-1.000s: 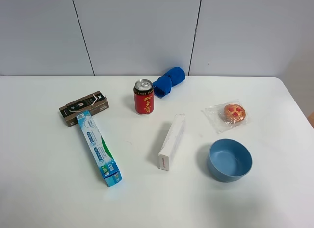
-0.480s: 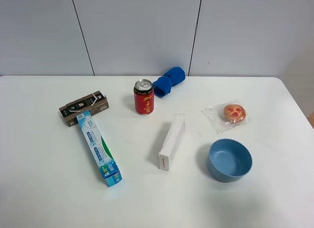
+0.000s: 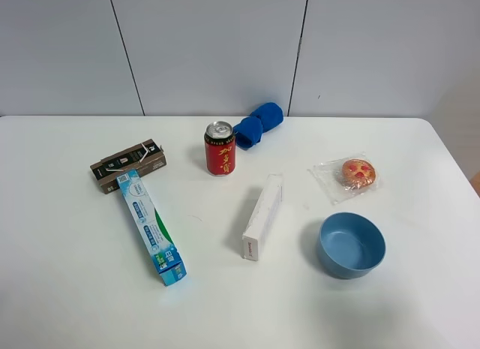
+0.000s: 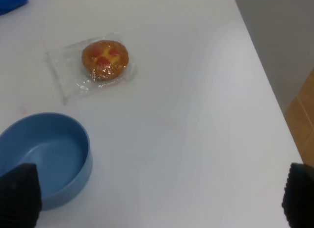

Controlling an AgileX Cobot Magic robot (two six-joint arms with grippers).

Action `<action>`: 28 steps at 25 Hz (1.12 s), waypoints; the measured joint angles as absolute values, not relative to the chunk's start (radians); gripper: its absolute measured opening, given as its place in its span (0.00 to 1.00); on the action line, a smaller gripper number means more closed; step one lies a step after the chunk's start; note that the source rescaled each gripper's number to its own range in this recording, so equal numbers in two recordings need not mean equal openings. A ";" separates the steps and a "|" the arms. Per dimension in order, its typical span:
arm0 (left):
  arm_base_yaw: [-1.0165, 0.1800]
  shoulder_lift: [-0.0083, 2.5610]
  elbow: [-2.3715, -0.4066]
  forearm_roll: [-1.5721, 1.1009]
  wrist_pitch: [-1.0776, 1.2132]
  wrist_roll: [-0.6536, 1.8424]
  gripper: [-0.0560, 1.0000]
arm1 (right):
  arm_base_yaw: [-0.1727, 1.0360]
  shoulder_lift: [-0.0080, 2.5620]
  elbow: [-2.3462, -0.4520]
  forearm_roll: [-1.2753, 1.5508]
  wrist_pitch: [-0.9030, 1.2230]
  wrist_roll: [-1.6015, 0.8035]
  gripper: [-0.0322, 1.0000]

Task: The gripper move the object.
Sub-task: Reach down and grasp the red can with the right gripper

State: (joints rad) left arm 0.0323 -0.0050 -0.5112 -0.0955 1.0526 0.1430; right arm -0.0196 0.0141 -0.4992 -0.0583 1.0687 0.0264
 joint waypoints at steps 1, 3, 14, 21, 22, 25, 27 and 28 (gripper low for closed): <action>0.032 -0.005 -0.511 -0.096 1.053 0.143 1.00 | -0.020 0.035 -0.505 -0.057 1.070 0.026 1.00; 0.032 -0.005 -0.511 -0.096 1.053 0.143 1.00 | -0.020 0.109 -0.539 -0.051 1.071 0.024 1.00; 0.032 -0.005 -0.511 -0.096 1.053 0.142 1.00 | -0.020 0.724 -1.012 -0.030 1.068 -0.028 1.00; 0.032 -0.005 -0.511 -0.096 1.053 0.143 1.00 | -0.020 1.163 -1.351 0.125 1.068 -0.168 1.00; 0.032 -0.005 -0.511 -0.096 1.053 0.143 1.00 | -0.020 1.212 -1.387 0.149 1.071 -0.189 1.00; 0.032 -0.005 -0.511 -0.096 1.053 0.143 1.00 | -0.020 1.354 -1.490 0.208 1.098 -0.251 1.00; 0.032 -0.005 -0.511 -0.096 1.053 0.143 1.00 | -0.020 1.433 -1.542 0.227 1.131 -0.279 1.00; 0.032 -0.005 -0.511 -0.096 1.053 0.143 1.00 | -0.018 1.467 -1.558 0.229 1.145 -0.287 1.00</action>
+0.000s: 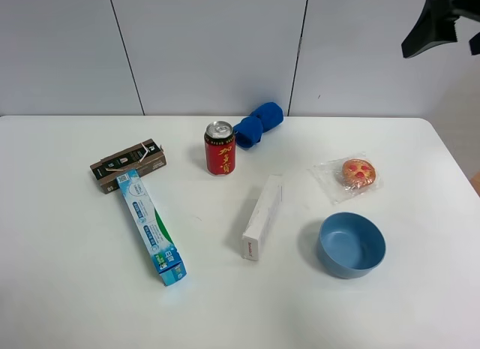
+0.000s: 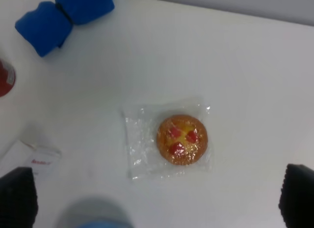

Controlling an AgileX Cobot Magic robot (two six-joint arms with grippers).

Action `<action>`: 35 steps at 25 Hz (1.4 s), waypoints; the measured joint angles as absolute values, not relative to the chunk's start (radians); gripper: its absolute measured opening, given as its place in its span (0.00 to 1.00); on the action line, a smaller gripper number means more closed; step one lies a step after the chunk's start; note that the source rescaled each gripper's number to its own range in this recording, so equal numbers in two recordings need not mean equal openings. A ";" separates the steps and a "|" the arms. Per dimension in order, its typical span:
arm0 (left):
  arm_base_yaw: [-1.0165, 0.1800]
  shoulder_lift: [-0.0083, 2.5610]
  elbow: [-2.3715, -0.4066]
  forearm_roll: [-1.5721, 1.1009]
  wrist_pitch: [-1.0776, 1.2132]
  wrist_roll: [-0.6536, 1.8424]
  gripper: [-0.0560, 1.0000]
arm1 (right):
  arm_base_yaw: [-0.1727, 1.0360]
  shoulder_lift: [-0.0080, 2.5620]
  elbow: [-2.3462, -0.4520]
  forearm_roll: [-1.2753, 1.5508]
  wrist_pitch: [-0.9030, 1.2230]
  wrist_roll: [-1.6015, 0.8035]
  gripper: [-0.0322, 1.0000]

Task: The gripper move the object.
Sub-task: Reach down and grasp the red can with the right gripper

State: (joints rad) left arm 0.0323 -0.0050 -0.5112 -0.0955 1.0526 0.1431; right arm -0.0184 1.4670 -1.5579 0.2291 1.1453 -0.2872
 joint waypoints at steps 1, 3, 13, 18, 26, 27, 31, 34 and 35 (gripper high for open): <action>0.032 -0.005 -0.511 -0.096 1.053 0.143 1.00 | -0.015 1.492 -1.572 0.232 1.158 -0.296 1.00; 0.032 -0.005 -0.511 -0.096 1.053 0.143 1.00 | 0.001 1.539 -1.594 0.241 1.165 -0.306 1.00; 0.032 -0.005 -0.511 -0.096 1.053 0.142 1.00 | 0.242 1.681 -1.613 0.256 1.038 -0.328 1.00; 0.032 -0.005 -0.511 -0.096 1.053 0.143 1.00 | 0.370 1.744 -1.613 0.256 1.007 -0.307 1.00; 0.032 -0.005 -0.511 -0.096 1.053 0.143 1.00 | 0.549 1.808 -1.619 0.183 0.877 -0.260 1.00; 0.032 -0.005 -0.511 -0.096 1.053 0.143 1.00 | 0.561 1.820 -1.627 0.173 0.869 -0.254 1.00; 0.032 -0.005 -0.511 -0.096 1.053 0.143 1.00 | 0.590 1.891 -1.700 0.158 0.855 -0.238 1.00; 0.032 -0.005 -0.511 -0.096 1.053 0.143 1.00 | 0.591 1.961 -1.770 0.152 0.857 -0.211 1.00; 0.032 -0.005 -0.511 -0.096 1.053 0.143 1.00 | 0.591 1.982 -1.797 0.151 0.859 -0.207 1.00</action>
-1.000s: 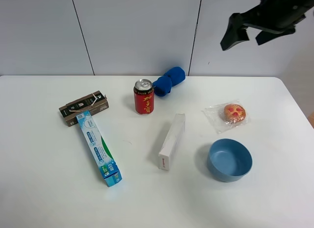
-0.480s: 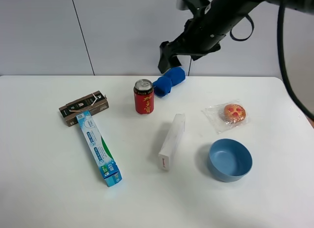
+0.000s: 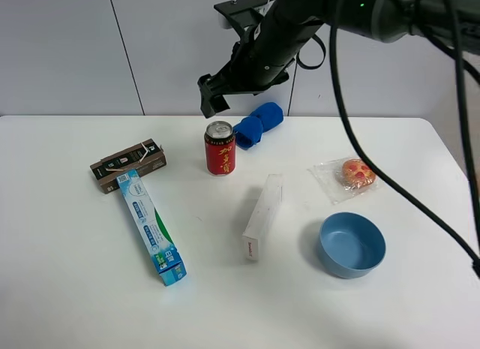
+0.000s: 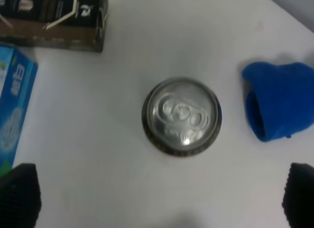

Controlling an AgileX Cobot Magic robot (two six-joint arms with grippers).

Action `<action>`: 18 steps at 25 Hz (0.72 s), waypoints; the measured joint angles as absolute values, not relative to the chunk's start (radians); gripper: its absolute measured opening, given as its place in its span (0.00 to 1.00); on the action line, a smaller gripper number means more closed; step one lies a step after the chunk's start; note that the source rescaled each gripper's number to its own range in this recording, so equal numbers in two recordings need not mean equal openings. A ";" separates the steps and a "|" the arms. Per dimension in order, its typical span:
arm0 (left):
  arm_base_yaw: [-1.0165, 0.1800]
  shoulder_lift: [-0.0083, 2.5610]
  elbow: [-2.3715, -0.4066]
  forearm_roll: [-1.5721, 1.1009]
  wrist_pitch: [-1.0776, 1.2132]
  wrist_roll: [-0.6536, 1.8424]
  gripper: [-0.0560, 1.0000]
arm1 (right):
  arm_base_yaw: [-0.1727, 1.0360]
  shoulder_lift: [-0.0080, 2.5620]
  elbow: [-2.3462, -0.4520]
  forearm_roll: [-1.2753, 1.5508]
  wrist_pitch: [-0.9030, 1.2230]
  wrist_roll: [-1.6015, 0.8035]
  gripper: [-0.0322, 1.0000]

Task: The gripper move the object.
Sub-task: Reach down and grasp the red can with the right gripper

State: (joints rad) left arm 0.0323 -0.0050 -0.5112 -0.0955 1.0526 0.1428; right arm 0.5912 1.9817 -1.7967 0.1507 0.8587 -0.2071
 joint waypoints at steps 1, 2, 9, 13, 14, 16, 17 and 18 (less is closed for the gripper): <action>0.032 -0.005 -0.511 -0.096 1.053 0.143 1.00 | 0.591 2.010 -1.828 0.148 0.863 -0.200 1.00; 0.032 -0.005 -0.511 -0.096 1.053 0.143 1.00 | 0.591 2.029 -1.850 0.144 0.868 -0.194 1.00; 0.032 -0.005 -0.511 -0.096 1.053 0.144 1.00 | 0.595 2.139 -1.966 0.102 0.893 -0.169 1.00; 0.032 -0.005 -0.511 -0.096 1.053 0.144 1.00 | 0.603 2.181 -1.970 0.102 0.892 -0.169 1.00; 0.032 -0.005 -0.511 -0.096 1.053 0.144 1.00 | 0.604 2.192 -1.970 0.101 0.892 -0.169 1.00; 0.032 -0.005 -0.511 -0.096 1.053 0.144 1.00 | 0.607 2.211 -1.970 0.097 0.889 -0.169 1.00; 0.032 -0.005 -0.511 -0.096 1.053 0.144 1.00 | 0.609 2.218 -1.970 0.096 0.884 -0.169 1.00; 0.032 -0.005 -0.511 -0.096 1.053 0.144 1.00 | 0.610 2.228 -1.971 0.095 0.879 -0.169 1.00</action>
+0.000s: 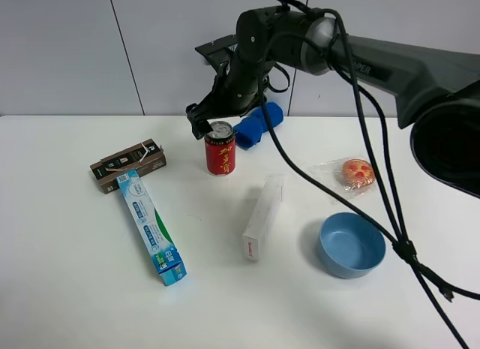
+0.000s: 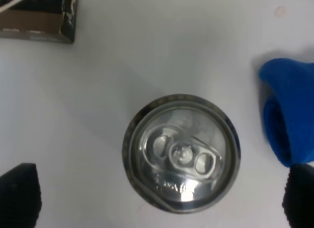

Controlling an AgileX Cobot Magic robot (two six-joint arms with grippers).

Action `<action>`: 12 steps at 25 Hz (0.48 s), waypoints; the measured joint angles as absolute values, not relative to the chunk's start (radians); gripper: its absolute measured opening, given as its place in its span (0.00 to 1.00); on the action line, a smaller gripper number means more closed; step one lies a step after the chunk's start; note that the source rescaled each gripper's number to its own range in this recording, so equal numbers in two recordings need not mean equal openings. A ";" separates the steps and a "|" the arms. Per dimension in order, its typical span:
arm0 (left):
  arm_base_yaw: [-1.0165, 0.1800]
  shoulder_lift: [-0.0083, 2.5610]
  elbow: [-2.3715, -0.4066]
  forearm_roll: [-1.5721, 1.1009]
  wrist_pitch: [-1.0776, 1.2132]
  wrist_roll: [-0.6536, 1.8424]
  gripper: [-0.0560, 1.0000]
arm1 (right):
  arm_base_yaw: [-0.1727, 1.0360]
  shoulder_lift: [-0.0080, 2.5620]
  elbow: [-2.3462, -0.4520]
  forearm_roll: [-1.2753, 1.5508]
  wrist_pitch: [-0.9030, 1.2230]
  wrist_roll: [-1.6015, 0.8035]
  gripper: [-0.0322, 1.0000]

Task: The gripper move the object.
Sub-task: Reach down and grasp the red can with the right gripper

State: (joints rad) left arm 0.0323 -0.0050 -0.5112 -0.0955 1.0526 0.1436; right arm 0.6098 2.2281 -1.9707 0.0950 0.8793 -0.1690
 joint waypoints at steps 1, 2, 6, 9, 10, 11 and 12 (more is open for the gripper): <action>0.032 -0.005 -0.511 -0.096 1.053 0.144 1.00 | 0.611 2.238 -1.971 0.094 0.873 -0.169 1.00; 0.032 -0.005 -0.511 -0.096 1.053 0.144 1.00 | 0.613 2.245 -1.971 0.088 0.865 -0.169 1.00; 0.032 -0.005 -0.511 -0.096 1.053 0.143 1.00 | 0.614 2.269 -1.971 0.073 0.827 -0.169 1.00; 0.032 -0.005 -0.511 -0.096 1.053 0.143 1.00 | 0.614 2.276 -1.971 0.071 0.802 -0.169 1.00; 0.032 -0.005 -0.511 -0.096 1.053 0.143 1.00 | 0.614 2.276 -1.971 0.071 0.796 -0.169 1.00; 0.032 -0.005 -0.511 -0.096 1.053 0.143 1.00 | 0.614 2.276 -1.971 0.071 0.784 -0.169 1.00; 0.032 -0.005 -0.511 -0.096 1.053 0.143 1.00 | 0.614 2.276 -1.971 0.071 0.776 -0.169 1.00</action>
